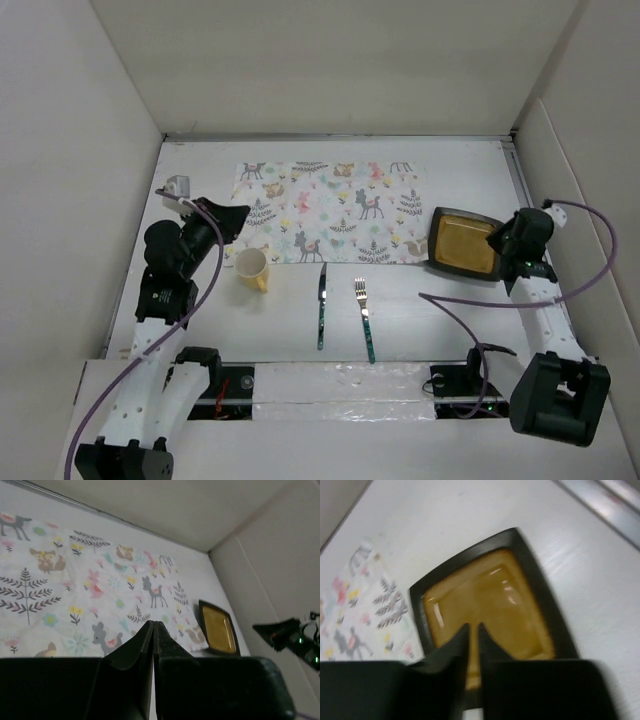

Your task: Set the dinner table for one person

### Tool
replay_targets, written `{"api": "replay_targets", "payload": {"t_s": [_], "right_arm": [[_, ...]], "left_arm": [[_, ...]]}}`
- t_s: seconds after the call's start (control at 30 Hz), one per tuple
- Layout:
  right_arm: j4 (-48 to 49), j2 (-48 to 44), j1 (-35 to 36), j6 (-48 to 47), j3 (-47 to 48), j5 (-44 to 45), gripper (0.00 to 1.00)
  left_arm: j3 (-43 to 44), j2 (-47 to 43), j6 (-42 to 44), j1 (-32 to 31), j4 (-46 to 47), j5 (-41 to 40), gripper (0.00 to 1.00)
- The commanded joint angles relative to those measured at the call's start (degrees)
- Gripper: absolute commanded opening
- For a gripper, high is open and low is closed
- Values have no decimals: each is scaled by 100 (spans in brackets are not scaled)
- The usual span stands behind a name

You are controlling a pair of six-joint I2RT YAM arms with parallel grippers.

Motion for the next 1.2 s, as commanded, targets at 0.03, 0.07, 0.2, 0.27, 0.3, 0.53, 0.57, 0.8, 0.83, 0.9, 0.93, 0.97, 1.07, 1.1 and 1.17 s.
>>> {"api": "replay_targets", "payload": {"t_s": [0.03,0.07,0.2,0.27,0.3,0.53,0.57,0.8,0.83,0.9,0.93,0.97,1.07,1.1,1.17], "right_arm": [[206,69,-947,213,-147,-483,38],[241,304,-1289,222,-34,-728,48],[32,1208,-1845,152,450,-1100,76],[-4,1640,-1960,-84,695,-1700,81],[-83,2104,-1960,-242,801,-1854,82],[-250,2600,-2013,-499,785,-2366,79],[-276,2653,-2013,-534,793,-2374,78],[-444,2952,-2127,-666,951,-2550,65],[-531,3004,-2127,-683,1004,-2576,64],[-654,3241,-2180,-762,1241,-2638,61],[-803,3329,-2180,-762,1329,-2646,61],[-839,3382,-2180,-780,1478,-2673,61],[-1032,3620,-2180,-841,1672,-2690,59],[-1137,3681,-2180,-894,1838,-2699,54],[-1331,3866,-2180,-999,1962,-2717,49]], "left_arm": [[551,-349,1455,-403,-983,660,4],[577,-471,1589,-647,-1108,547,18],[402,-867,1933,-1080,-1407,63,37],[437,-1121,1986,-1360,-1496,-140,39],[445,-1192,2012,-1423,-1505,-253,41],[454,-1615,2057,-1757,-1698,-764,42],[454,-1702,2056,-1757,-1707,-764,42],[472,-1870,2048,-1994,-1716,-860,42],[489,-1870,2048,-1994,-1751,-904,42],[498,-1896,2048,-1994,-1769,-975,42],[498,-1922,2039,-1994,-1751,-975,42],[481,-1983,2039,-1994,-1742,-966,42],[489,-2036,2021,-1994,-1760,-1010,42],[489,-2054,2021,-1994,-1760,-1019,42],[481,-2089,2012,-1994,-1751,-1019,42]]}}
